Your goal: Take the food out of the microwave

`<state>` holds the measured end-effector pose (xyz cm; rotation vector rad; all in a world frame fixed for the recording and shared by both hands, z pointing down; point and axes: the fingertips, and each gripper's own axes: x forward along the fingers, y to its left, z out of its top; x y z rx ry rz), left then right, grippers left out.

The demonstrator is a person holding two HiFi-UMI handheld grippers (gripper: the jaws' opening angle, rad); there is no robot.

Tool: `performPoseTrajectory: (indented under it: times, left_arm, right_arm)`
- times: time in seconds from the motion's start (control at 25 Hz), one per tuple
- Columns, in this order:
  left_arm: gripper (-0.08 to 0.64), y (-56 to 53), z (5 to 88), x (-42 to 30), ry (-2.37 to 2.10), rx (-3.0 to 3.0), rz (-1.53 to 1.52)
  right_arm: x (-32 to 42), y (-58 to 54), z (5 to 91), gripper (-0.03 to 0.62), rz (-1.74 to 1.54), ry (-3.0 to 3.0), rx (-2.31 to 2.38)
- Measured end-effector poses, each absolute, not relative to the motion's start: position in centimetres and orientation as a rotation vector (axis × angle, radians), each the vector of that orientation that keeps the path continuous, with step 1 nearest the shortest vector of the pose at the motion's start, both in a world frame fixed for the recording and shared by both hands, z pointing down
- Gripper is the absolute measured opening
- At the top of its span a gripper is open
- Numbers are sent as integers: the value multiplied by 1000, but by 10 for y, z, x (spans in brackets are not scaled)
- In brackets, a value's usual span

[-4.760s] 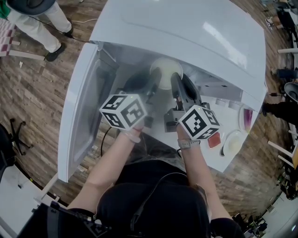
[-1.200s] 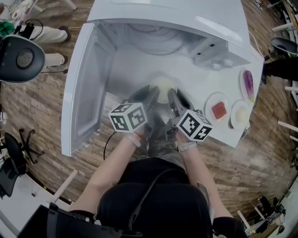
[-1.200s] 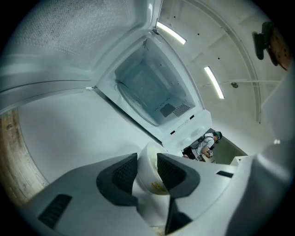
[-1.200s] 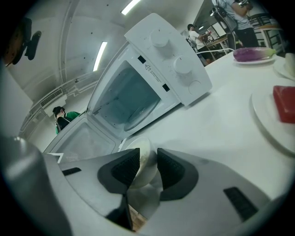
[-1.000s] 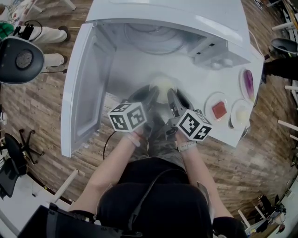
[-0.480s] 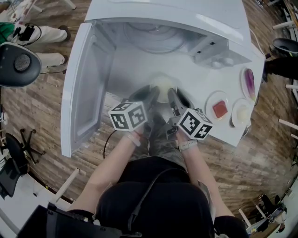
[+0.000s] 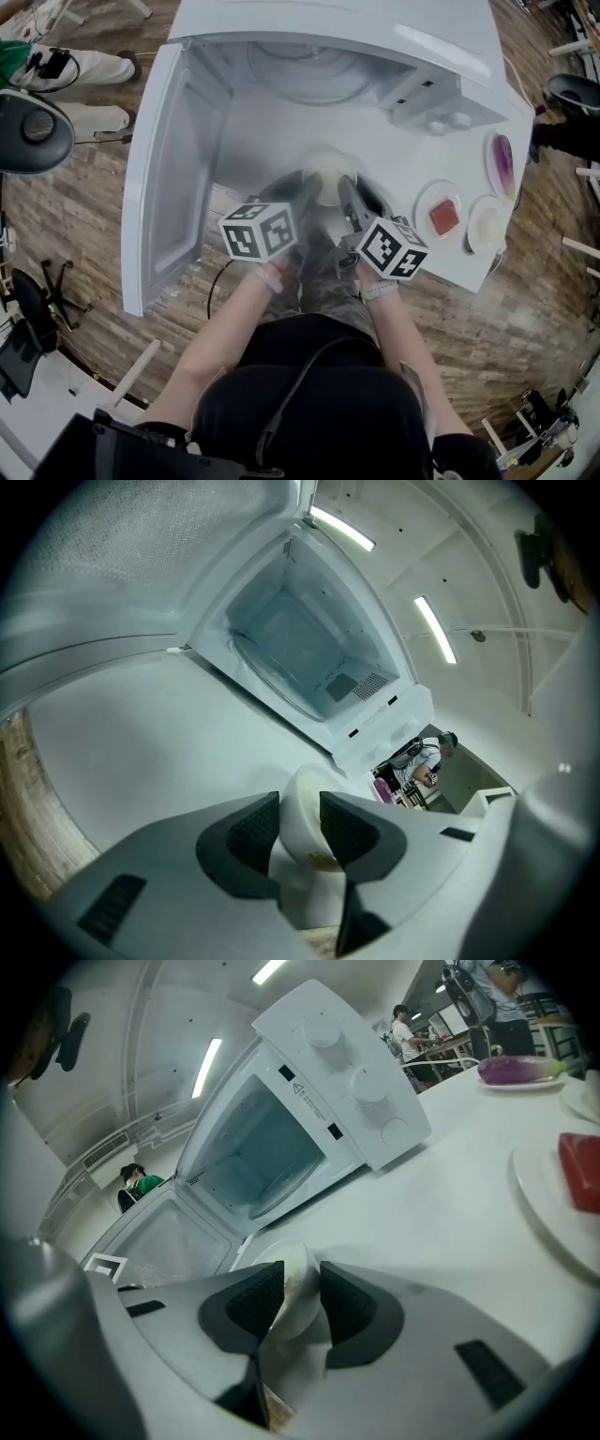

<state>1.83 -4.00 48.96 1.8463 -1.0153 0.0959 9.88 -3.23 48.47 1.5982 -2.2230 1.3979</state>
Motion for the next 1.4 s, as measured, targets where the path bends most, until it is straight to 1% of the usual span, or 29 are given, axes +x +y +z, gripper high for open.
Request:
performPoseTrajectory:
  times: [0.88, 1.12, 1.4]
  left_arm:
    - [141, -45, 481, 14, -1042, 1907, 125]
    - [141, -40, 482, 12, -1036, 1901, 115]
    - [141, -34, 484, 9, -1031, 1899, 109]
  right_arm:
    - [98, -29, 485, 133, 1370, -2226, 1606]
    - [95, -30, 484, 133, 1277, -2246, 1593]
    - [92, -30, 483, 153, 1269, -2255, 1590]
